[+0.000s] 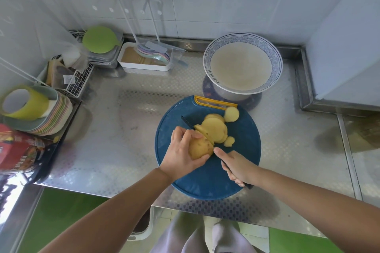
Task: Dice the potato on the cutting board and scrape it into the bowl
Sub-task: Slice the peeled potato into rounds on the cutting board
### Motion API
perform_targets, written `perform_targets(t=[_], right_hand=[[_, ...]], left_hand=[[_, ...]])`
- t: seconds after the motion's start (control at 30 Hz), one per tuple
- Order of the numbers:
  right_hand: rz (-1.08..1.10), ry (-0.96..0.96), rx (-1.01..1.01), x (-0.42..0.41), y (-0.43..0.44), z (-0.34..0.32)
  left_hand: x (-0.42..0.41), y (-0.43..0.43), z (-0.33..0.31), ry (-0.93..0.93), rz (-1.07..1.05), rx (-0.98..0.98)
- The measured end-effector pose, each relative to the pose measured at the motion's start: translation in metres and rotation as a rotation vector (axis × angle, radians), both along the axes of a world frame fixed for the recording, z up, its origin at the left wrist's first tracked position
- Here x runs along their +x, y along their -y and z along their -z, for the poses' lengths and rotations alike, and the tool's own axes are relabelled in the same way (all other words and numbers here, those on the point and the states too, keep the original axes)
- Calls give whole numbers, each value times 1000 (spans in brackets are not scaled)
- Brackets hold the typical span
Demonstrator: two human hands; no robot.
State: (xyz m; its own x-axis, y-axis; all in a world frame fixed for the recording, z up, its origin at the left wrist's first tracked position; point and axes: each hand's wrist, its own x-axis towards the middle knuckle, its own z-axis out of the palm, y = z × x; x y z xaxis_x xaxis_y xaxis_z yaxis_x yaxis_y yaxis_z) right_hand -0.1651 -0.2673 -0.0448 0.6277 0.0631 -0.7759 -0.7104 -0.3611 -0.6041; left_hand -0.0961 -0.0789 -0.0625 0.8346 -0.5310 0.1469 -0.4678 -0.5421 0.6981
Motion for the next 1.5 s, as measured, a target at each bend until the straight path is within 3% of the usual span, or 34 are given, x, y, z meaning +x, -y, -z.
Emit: perform_targets(t=[0.33, 0.47, 0.83, 1.1, 1.5], right_hand=[[177, -182, 347, -1, 23, -20], [180, -162, 366, -13, 30, -34], [14, 67, 139, -32, 25, -67], [-93, 276, -170, -48, 14, -63], [-115, 310, -197, -57, 8, -57]], left_hand=[[-14, -3, -11, -129, -151, -83], [-18, 0, -13, -132, -168, -85], [-16, 0, -16, -187, -159, -36], [-19, -4, -9, -126, -133, -40], [-15, -6, -3, -72, -101, -66]])
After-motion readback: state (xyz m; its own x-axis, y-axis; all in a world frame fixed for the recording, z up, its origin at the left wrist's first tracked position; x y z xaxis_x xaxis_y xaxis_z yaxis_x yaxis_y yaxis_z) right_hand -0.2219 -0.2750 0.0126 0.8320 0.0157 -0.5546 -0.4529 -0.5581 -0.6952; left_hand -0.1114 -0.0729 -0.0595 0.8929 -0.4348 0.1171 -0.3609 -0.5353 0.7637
